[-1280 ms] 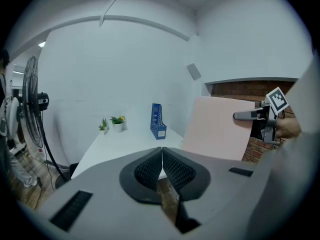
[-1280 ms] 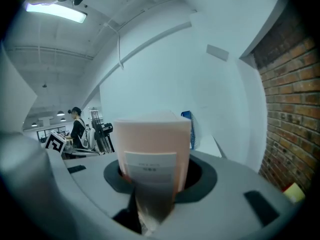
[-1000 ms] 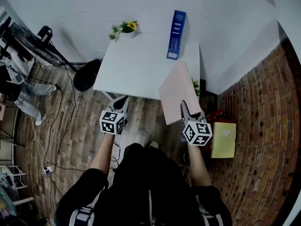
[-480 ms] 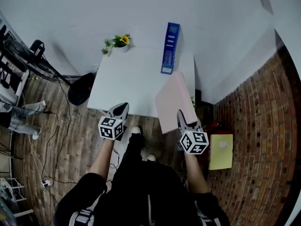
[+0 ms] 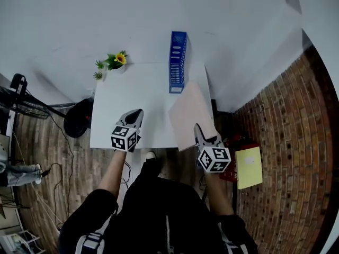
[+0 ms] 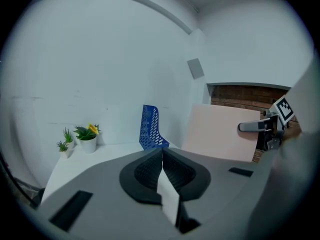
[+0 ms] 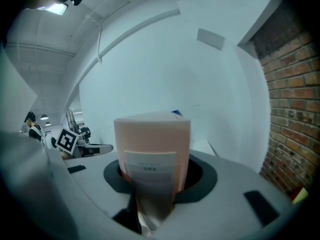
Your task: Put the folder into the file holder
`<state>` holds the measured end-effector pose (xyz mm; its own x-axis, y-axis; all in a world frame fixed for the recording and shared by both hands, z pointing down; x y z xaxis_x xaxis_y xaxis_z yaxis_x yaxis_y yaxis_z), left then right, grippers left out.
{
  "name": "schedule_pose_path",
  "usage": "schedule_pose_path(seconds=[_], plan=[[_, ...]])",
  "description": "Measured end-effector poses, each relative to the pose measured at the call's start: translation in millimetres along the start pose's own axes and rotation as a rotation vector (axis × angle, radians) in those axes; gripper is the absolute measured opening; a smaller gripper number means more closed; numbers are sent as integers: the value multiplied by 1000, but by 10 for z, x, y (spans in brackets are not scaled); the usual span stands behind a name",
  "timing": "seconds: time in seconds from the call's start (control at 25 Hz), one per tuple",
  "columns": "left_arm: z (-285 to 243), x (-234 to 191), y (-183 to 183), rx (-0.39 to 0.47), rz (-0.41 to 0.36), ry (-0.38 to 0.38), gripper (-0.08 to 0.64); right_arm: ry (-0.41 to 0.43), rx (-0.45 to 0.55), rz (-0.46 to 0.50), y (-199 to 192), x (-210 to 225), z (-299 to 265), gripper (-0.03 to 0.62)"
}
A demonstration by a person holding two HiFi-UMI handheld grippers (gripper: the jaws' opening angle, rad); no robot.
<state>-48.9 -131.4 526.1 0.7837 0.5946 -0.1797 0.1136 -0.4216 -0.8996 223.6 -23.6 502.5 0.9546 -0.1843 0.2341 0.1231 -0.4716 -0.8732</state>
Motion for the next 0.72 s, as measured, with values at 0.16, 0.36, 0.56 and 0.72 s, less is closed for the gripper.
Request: schedule_pose_path(seconds=[0.16,0.36,0.56,0.72], plan=[[-343,-156,170,-14,-22,-61,25,-43,3,-4,140,-14,-179,166],[-666,-251,273,-28,-35,-124,25,-93,3,-21,200,19,-291,166],[-919,-295,317,-44,-47,-178,25,-143,12,-43,243,70,-352,166],[-1080,-354,337,-53,-50,-205,25,-164,33,-46,358,59,-376,166]])
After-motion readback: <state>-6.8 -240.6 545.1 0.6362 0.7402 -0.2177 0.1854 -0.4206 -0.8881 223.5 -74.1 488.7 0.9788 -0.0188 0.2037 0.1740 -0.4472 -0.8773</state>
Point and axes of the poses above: the fingertips, and each gripper's own axes: z backward along the fingers, x to its right, y out of its top, the point moved 4 cm from there along z, backward along the fingers, and after that the axes turned 8 degrees about -x, right-handed, at the moved point
